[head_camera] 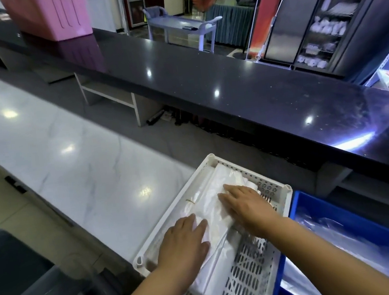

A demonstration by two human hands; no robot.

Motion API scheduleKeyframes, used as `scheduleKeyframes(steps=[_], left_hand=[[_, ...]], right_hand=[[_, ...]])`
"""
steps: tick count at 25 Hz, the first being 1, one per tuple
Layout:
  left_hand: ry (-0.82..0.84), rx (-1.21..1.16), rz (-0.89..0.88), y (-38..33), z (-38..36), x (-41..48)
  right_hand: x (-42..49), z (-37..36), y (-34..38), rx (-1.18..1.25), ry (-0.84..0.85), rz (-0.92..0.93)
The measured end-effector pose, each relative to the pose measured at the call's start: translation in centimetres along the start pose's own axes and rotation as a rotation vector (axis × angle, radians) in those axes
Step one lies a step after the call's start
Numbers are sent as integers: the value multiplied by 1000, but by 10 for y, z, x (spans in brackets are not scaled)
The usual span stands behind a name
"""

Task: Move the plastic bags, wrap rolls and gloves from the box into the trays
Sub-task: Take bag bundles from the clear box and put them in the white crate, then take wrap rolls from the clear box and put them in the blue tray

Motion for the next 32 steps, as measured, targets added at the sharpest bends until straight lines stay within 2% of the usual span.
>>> scheduleKeyframes(steps=[6,9,10,14,18,21,23,25,27,32], left_hand=[[150,136,-19,6,-10,-4],[182,138,-18,9,1,-11],[140,135,-13,10,6,-18],[-217,51,26,42,49,-53],[-395,50,220,119,98,-94],[-429,-6,418,178,113,-125],[-387,-65,565,240,112,-166],[-397,-75,608,280,105,-186],[-356,-103,705,352,98,-227],[-246,-150,829,458,57,-287]], right_hand=[[-6,-17,2,76,-20,-72],[0,-9,6,20,-24,-72],[3,-2,10,-25,-46,-59],[23,35,55,-81,-162,41],[52,65,144,-71,-241,226],[72,70,206,-87,-240,344],[97,58,270,-85,-211,431],[107,50,307,-68,-174,474],[130,23,378,-20,-145,539],[149,-55,470,-21,100,533]])
Point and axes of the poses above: each hand's wrist, its own x-axis towards the middle knuckle, its own z-axis out of the back of the hand, y = z × x, the point moved 3 cm from there along x, towards the middle knuckle, and after that the axes turned 9 degrees about z, right-handed, at the moved point
